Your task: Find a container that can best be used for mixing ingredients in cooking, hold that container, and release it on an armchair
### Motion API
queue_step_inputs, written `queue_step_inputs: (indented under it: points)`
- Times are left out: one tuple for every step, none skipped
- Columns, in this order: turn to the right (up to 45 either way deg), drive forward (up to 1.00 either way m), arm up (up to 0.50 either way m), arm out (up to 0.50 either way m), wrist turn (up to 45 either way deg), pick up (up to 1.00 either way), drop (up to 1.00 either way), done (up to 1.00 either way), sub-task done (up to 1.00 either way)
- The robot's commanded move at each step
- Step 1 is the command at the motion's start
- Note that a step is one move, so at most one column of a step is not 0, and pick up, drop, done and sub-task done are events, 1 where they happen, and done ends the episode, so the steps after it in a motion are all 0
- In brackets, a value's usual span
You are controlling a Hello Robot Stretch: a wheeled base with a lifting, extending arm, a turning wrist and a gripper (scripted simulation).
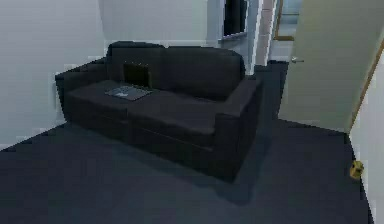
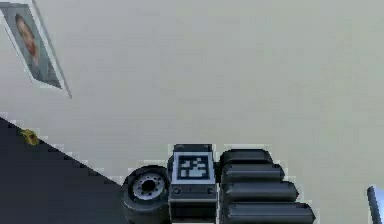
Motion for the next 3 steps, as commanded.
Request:
queue_step_inputs:
  points:
    - [-45.0, 0.0, 0.0, 0.0, 0.0, 0.0, 0.0, 0.0, 0.0]
    - [-15.0, 0.0, 0.0, 0.0, 0.0, 0.0, 0.0, 0.0, 0.0]
    - [0.0, 1.0, 0.0, 0.0, 0.0, 0.0, 0.0, 0.0, 0.0]
